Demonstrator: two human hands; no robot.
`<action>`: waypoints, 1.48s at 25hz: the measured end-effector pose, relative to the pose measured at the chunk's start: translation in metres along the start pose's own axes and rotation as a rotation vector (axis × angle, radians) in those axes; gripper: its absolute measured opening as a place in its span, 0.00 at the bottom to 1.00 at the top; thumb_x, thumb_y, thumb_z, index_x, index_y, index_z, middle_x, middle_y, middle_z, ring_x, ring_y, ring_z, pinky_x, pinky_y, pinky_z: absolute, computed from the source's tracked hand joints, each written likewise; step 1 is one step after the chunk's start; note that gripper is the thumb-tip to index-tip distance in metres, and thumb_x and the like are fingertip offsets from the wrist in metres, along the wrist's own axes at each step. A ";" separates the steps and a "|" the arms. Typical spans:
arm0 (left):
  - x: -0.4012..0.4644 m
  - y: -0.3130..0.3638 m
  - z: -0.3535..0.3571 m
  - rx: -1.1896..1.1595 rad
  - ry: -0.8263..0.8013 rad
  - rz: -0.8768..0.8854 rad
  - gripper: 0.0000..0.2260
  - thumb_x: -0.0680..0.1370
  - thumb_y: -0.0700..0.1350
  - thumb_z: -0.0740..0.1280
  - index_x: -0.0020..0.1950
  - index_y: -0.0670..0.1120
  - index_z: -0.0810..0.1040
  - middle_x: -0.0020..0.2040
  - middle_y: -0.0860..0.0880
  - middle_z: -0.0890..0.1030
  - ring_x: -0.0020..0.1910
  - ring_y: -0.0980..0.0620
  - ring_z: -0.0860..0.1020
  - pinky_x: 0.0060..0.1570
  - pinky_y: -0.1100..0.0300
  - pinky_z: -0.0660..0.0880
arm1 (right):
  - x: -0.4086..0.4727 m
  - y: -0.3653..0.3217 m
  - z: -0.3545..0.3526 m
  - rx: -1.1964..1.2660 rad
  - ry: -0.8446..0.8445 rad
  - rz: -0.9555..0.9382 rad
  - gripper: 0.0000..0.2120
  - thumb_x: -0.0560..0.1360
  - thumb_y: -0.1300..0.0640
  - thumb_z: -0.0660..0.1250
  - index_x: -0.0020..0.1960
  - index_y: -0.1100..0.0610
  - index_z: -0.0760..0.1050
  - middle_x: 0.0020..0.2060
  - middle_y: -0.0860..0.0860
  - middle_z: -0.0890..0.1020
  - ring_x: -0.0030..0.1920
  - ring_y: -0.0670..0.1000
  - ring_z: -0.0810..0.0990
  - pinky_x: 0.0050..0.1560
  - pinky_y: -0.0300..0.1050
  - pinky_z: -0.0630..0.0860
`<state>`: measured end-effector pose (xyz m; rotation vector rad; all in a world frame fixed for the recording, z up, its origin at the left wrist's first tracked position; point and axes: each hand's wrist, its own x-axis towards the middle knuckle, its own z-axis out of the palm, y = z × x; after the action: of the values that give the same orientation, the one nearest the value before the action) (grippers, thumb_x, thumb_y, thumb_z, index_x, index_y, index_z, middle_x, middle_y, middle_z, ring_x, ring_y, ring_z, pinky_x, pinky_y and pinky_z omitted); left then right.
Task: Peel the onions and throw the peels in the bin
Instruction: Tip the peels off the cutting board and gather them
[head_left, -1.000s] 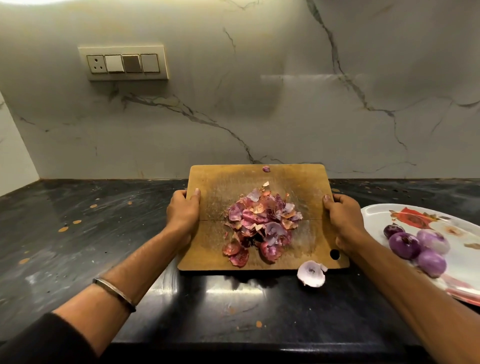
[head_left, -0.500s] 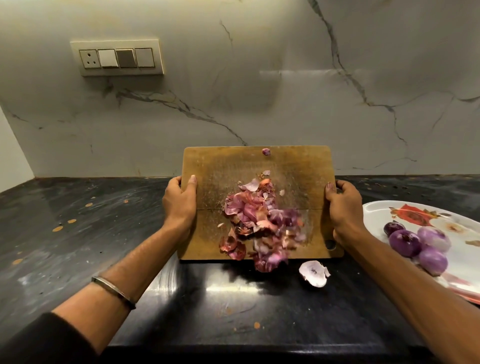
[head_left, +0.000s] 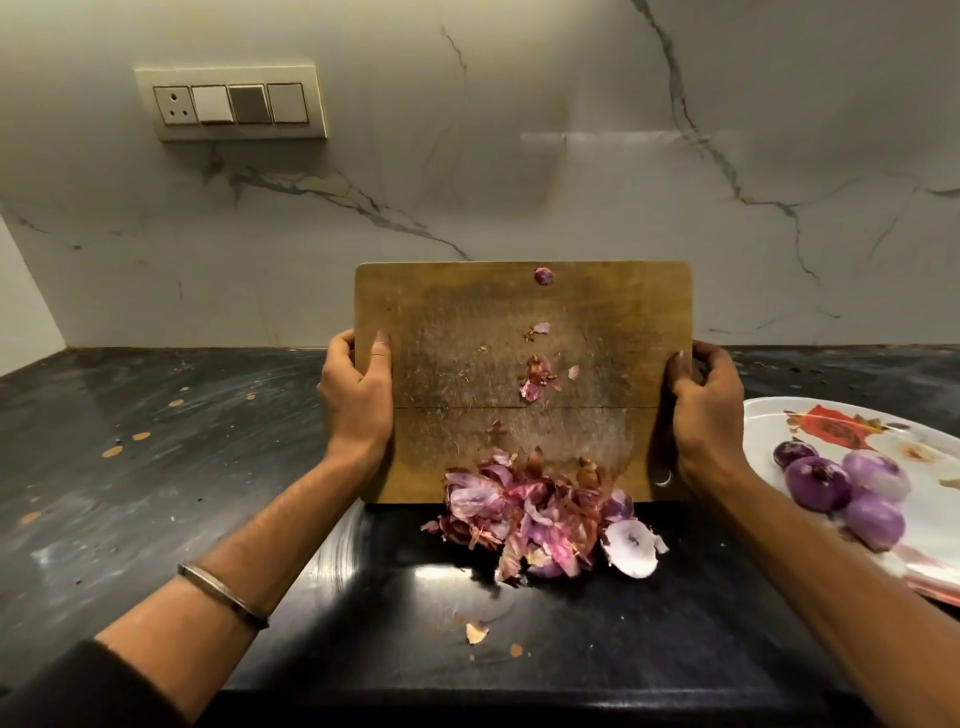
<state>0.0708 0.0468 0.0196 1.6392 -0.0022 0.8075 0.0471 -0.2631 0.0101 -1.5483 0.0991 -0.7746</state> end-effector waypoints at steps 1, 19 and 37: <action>-0.002 0.001 -0.001 0.000 0.009 0.034 0.09 0.82 0.55 0.62 0.58 0.52 0.72 0.48 0.56 0.79 0.46 0.56 0.80 0.47 0.55 0.79 | -0.002 0.000 -0.002 0.023 -0.014 -0.016 0.08 0.84 0.55 0.59 0.61 0.51 0.72 0.50 0.45 0.80 0.49 0.41 0.81 0.42 0.32 0.77; -0.014 -0.001 -0.006 -0.066 -0.021 0.083 0.12 0.83 0.55 0.55 0.48 0.48 0.69 0.37 0.54 0.74 0.29 0.64 0.73 0.29 0.65 0.72 | -0.019 -0.003 -0.009 0.093 -0.123 -0.005 0.10 0.84 0.47 0.55 0.50 0.45 0.74 0.43 0.48 0.81 0.43 0.50 0.80 0.41 0.50 0.77; -0.001 -0.007 -0.005 -0.082 -0.049 0.087 0.10 0.85 0.55 0.54 0.49 0.51 0.69 0.35 0.63 0.77 0.31 0.65 0.72 0.33 0.61 0.73 | -0.014 -0.011 -0.005 0.106 -0.208 0.041 0.09 0.81 0.43 0.55 0.51 0.36 0.74 0.47 0.39 0.83 0.50 0.47 0.84 0.43 0.48 0.83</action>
<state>0.0705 0.0520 0.0131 1.5891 -0.1404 0.8225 0.0291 -0.2588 0.0135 -1.5124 -0.0621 -0.5743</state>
